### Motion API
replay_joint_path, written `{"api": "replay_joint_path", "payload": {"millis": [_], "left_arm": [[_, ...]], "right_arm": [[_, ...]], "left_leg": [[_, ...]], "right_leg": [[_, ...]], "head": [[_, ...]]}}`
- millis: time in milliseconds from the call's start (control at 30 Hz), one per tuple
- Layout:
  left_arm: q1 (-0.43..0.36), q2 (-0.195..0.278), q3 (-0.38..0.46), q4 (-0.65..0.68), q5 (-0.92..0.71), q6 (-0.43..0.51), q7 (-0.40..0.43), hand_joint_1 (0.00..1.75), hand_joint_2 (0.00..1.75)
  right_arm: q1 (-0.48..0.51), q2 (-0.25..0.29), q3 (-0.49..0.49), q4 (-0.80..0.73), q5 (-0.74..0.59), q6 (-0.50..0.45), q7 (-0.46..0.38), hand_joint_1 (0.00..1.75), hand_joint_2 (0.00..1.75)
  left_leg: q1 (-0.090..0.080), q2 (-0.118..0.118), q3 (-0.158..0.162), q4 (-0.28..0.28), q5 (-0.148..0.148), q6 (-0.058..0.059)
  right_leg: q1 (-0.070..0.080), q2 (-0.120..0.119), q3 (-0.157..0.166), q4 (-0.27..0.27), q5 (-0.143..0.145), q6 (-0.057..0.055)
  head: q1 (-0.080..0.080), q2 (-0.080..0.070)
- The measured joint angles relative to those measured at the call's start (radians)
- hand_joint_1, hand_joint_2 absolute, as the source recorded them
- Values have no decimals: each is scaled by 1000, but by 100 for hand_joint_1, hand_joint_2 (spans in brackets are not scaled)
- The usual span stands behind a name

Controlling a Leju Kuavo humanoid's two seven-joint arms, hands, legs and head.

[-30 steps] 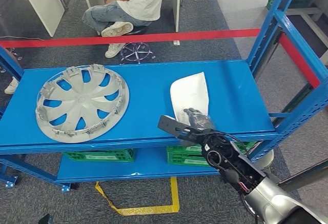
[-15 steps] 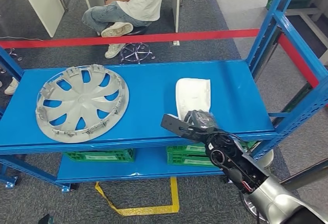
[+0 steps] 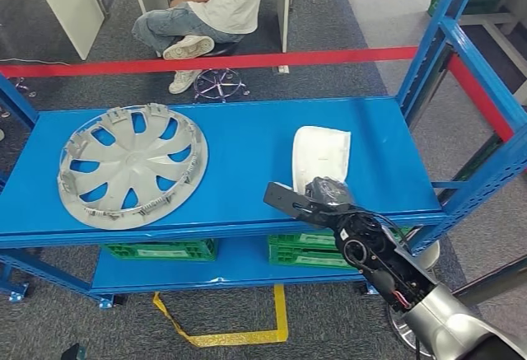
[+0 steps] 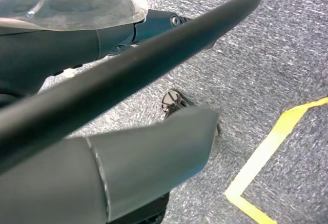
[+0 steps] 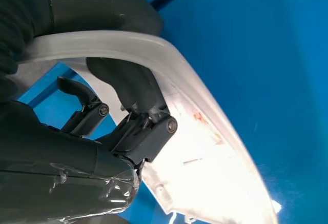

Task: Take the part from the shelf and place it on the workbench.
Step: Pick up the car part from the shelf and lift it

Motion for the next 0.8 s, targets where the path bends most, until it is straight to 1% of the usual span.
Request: {"api": "replay_joint_path", "payload": {"millis": [300, 433, 533, 600, 633, 800], "left_arm": [[0, 0, 0, 0, -1, 0, -3, 0, 175], [0, 0, -3, 0, -26, 2, -28, 0, 175], [0, 1, -8, 0, -29, 10, -41, 0, 175], [0, 1, -8, 0, -18, 13, -41, 0, 175], [0, 1, -8, 0, -12, 13, -41, 0, 175], [1, 1, -8, 0, 3, 20, -45, 0, 175]], "right_arm": [[8, -3, -4, -6, 0, 0, 0, 175, 175], [11, -6, -6, -9, 4, -2, -5, 175, 175], [18, -10, -12, -17, 12, -24, -17, 175, 175], [22, -10, -17, -25, 53, -68, -31, 175, 175], [23, -10, -18, -31, 93, -101, -39, 175, 175], [33, -10, -40, -82, 340, -289, -101, 175, 175]], "left_leg": [[0, 0, 0, 0, 0, 0], [0, 0, 0, 0, 0, 0], [0, 0, 0, 0, 0, 0], [0, 0, 0, 0, 0, 0], [0, 0, 0, 0, 0, 0], [0, 0, 0, 0, 0, 0]], "right_leg": [[0, 0, 0, 0, 0, 0], [0, 0, 0, 0, 0, 0], [0, 0, 0, 0, 0, 0], [0, 0, 0, 0, 0, 0], [0, 0, 0, 0, 0, 0], [0, 0, 0, 0, 0, 0]], "head": [[0, 0], [-1, 0], [-1, 0], [-1, 0], [-1, 0], [0, 0]]}}
